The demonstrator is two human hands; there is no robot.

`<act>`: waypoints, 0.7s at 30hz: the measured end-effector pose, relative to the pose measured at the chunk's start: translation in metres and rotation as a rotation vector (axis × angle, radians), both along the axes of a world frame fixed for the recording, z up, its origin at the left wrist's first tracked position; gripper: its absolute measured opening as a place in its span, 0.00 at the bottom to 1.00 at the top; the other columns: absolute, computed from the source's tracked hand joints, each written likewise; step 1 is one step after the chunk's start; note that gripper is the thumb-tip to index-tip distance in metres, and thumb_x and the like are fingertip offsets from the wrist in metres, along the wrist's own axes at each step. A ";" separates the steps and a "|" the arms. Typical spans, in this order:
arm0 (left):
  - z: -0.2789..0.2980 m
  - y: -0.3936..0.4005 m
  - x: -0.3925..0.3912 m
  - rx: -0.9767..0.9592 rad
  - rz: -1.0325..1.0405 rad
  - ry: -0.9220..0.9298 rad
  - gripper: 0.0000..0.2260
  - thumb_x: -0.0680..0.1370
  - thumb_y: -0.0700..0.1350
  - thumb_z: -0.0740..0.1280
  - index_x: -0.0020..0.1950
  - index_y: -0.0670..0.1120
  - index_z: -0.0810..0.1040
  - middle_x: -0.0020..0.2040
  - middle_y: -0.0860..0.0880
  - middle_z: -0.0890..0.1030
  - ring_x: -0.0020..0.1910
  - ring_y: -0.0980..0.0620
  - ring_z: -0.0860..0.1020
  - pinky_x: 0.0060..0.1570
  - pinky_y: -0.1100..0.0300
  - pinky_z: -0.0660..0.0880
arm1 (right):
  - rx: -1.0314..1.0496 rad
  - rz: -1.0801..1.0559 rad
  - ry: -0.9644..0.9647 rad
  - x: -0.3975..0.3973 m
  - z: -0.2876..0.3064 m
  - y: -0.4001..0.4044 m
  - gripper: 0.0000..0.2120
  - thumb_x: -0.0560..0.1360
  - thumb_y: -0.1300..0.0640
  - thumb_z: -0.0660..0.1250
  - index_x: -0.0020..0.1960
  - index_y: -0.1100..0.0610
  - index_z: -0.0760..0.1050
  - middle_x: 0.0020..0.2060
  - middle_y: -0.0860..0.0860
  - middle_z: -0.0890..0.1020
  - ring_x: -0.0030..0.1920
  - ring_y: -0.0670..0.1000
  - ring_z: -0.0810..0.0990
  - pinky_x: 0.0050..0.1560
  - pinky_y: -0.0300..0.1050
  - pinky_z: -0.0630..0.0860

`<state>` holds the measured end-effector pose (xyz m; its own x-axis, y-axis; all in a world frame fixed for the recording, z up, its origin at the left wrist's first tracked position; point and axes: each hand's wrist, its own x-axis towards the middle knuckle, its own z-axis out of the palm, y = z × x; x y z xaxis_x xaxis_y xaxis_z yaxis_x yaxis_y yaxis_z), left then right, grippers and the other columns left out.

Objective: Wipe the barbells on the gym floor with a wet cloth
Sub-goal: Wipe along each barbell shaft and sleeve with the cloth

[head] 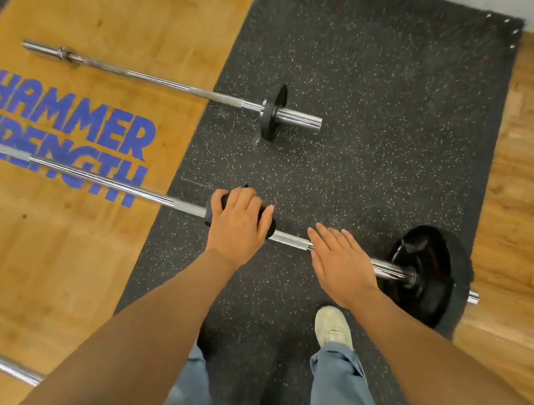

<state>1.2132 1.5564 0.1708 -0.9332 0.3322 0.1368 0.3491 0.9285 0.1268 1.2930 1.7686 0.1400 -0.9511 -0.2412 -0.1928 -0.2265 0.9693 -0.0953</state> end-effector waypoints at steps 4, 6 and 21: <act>-0.026 -0.046 -0.010 0.000 -0.219 0.023 0.19 0.82 0.53 0.55 0.45 0.44 0.80 0.48 0.48 0.79 0.50 0.47 0.77 0.62 0.49 0.59 | 0.021 -0.037 0.011 0.005 -0.018 -0.034 0.25 0.80 0.51 0.50 0.68 0.58 0.77 0.63 0.53 0.81 0.60 0.54 0.82 0.63 0.53 0.75; -0.042 -0.069 -0.011 0.002 -0.316 0.054 0.18 0.82 0.53 0.55 0.45 0.44 0.79 0.48 0.48 0.79 0.50 0.47 0.77 0.62 0.49 0.60 | 0.030 -0.077 -0.007 0.009 -0.028 -0.046 0.25 0.80 0.51 0.49 0.69 0.57 0.75 0.64 0.53 0.80 0.62 0.54 0.81 0.65 0.54 0.73; -0.200 -0.035 -0.005 0.159 -0.009 -0.164 0.24 0.81 0.54 0.47 0.45 0.43 0.79 0.47 0.47 0.77 0.49 0.44 0.76 0.59 0.51 0.55 | 0.113 -0.357 0.023 0.014 -0.168 -0.029 0.27 0.82 0.50 0.46 0.74 0.60 0.69 0.71 0.56 0.73 0.69 0.58 0.75 0.75 0.55 0.59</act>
<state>1.2078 1.5215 -0.0288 -0.9443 0.3272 0.0350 0.3202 0.8893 0.3266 1.3073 1.7398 -0.0281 -0.9759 0.1280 -0.1768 0.1268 0.9918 0.0179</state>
